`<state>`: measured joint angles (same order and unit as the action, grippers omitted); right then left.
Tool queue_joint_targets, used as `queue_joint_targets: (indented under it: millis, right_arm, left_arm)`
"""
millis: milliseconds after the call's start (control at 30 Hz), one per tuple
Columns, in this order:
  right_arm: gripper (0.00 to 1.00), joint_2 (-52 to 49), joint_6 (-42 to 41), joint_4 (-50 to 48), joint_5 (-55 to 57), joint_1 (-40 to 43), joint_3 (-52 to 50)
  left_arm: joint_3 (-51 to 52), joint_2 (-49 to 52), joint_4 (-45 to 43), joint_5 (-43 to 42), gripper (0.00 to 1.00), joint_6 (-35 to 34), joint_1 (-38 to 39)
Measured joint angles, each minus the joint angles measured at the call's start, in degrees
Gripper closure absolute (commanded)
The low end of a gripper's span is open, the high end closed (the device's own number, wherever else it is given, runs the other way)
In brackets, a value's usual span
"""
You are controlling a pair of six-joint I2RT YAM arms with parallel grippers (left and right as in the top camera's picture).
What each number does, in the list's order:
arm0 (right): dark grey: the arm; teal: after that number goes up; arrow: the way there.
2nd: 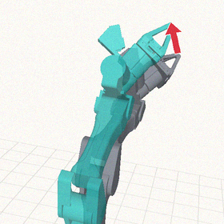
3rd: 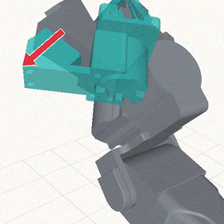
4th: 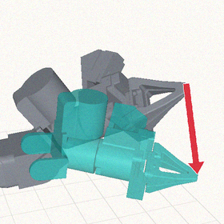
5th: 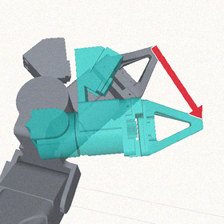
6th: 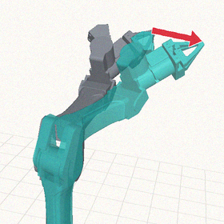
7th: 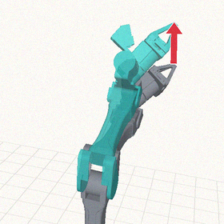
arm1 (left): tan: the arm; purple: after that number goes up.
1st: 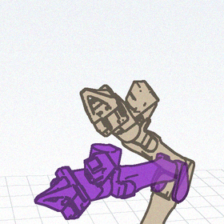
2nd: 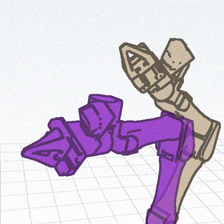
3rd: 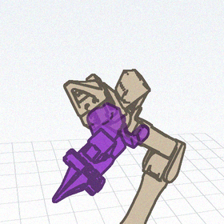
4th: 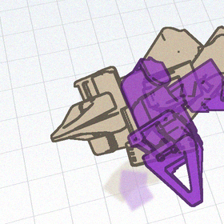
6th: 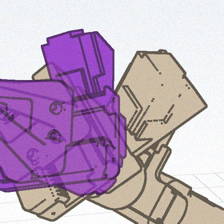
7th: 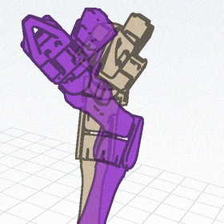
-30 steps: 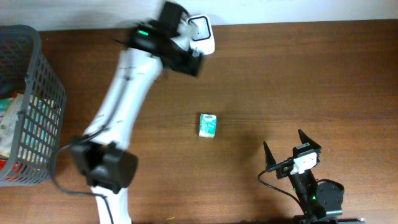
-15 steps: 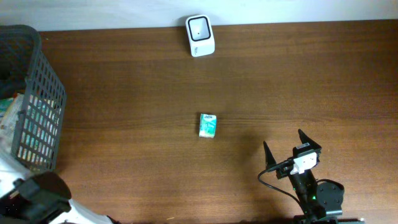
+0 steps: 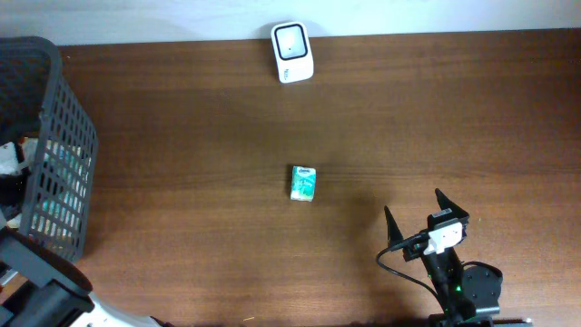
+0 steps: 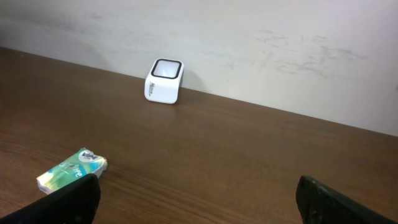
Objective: Scan the item barcode
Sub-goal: 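Pick a green wet-wipes pack from the basket with the left gripper, place beside tissues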
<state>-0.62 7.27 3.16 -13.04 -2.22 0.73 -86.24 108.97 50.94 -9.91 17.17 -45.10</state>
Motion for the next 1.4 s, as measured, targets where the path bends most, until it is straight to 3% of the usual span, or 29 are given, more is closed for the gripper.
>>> queue_joint_targets:
  millis: [67, 133, 167, 400, 500, 633, 700, 767, 867, 967, 1100, 1233, 1267, 1300, 1367, 1400]
  right_arm:
    - [0.01, 0.00, -0.04, 0.00, 0.00, 0.00, 0.00]
    - [0.01, 0.00, -0.02, 0.00, -0.02, 0.00, 0.00]
    - [0.02, 0.00, 0.00, 0.00, -0.02, 0.00, 0.00]
    - [0.02, 0.00, -0.02, 0.00, -0.02, 0.00, 0.00]
    - [0.02, 0.00, -0.02, 0.00, -0.02, 0.00, 0.00]
    - [0.01, 0.00, 0.00, -0.02, -0.02, 0.00, 0.00]
    - [0.01, 0.00, -0.02, 0.00, -0.02, 0.00, 0.00]
    - [0.01, 0.00, -0.04, -0.02, -0.02, 0.00, 0.00]
    - [0.02, 0.00, -0.02, -0.02, -0.11, 0.00, 0.00]
    - [0.01, 0.00, -0.02, -0.02, -0.15, 0.00, 0.00]
    - [0.02, 0.00, -0.04, -0.02, -0.17, 0.00, 0.00]
    - [0.01, 0.00, -0.02, -0.02, -0.15, 0.00, 0.00]
    - [0.01, 0.00, -0.02, -0.02, -0.17, 0.00, 0.00]
    - [0.01, 0.00, -0.02, -0.02, -0.15, 0.00, 0.00]
    - [0.01, 0.00, -0.04, -0.02, -0.17, 0.00, 0.00]
    - [0.02, 0.00, -0.02, -0.02, -0.17, 0.00, 0.00]
  left_arm:
    - [1.40, 0.00, -0.85, -0.66, 0.55, 0.76, 0.37]
    - [1.88, 0.00, -1.51, -1.22, 0.90, 1.49, 0.68]
    - [1.90, 0.00, -1.62, -1.68, 1.00, 1.60, 0.68]
    - [-0.87, -0.66, 0.61, -2.78, 1.00, -0.76, 0.83]
    - [-12.57, -2.25, 3.89, -2.56, 1.00, -6.01, 1.27]
    - [-24.22, -12.04, 4.09, -6.03, 1.00, -11.50, 5.57]
    - [-26.23, -18.58, 5.86, -8.33, 1.00, -12.74, 11.54]
    - [-27.06, -22.77, 12.39, -11.08, 1.00, -13.38, 23.19]
    - [-20.90, -18.95, 14.64, -11.65, 1.00, -13.75, 39.54]
    - [-11.98, -12.96, 10.78, -11.63, 1.00, -14.01, 49.57]
    - [-2.05, -5.57, 2.82, -11.54, 1.00, -16.06, 60.17]
    - [0.46, 0.61, -0.22, -11.56, 1.00, -18.80, 64.87]
    - [0.59, 2.21, -0.35, -11.56, 0.99, -19.47, 65.44]
    - [0.66, 3.34, -0.55, -11.56, 0.82, -20.06, 65.94]
    - [0.66, 5.35, -0.68, -11.56, 0.04, -21.00, 66.86]
    - [0.66, 5.64, -0.68, -11.58, 0.01, -20.92, 67.23]
